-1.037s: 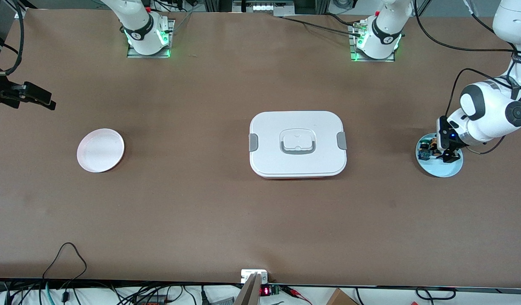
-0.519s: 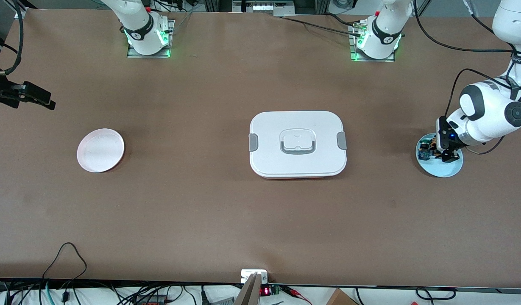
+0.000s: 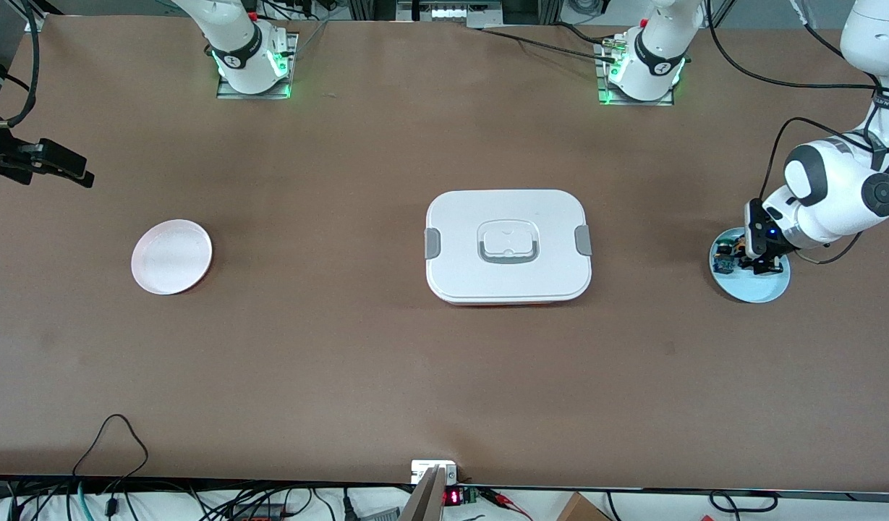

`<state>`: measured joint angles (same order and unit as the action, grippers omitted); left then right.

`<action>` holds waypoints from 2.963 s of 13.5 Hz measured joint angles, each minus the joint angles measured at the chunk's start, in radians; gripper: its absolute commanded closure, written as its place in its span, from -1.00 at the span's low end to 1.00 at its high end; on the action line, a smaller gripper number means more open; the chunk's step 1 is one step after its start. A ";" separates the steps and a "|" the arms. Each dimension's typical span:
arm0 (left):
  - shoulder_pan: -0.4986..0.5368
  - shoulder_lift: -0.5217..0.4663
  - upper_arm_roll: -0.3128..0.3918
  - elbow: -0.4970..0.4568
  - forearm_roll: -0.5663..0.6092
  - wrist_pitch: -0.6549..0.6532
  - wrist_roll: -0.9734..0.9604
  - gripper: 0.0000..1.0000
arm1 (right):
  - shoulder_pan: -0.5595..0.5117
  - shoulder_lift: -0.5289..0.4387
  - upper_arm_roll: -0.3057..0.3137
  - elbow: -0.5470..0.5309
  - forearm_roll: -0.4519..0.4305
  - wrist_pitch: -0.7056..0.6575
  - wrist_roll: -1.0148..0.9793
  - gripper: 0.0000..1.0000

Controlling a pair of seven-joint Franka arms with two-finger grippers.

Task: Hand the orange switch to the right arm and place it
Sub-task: 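Lift the switch with the left gripper while the right gripper approaches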

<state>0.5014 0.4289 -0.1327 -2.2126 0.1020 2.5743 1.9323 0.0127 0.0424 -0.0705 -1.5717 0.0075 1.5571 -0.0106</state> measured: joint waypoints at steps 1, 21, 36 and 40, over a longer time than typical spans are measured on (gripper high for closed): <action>0.001 0.000 0.000 0.001 0.000 0.001 0.000 0.94 | 0.000 0.000 0.000 0.000 0.000 0.000 0.000 -1.00; -0.152 0.003 -0.168 0.545 -0.860 -0.857 -0.001 0.89 | 0.047 0.001 0.026 -0.001 0.187 -0.082 0.000 -1.00; -0.660 0.049 -0.298 0.589 -1.740 -0.465 -0.004 1.00 | 0.054 0.159 0.030 -0.027 0.873 -0.183 -0.033 -1.00; -0.699 0.047 -0.293 0.617 -1.750 -0.376 -0.004 1.00 | 0.045 0.186 0.026 -0.097 1.129 -0.183 -0.028 -1.00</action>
<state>-0.1976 0.4763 -0.4260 -1.5953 -1.6477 2.1982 1.9280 0.0582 0.2283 -0.0443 -1.6691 1.1363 1.3736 -0.0386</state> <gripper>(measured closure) 0.256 0.000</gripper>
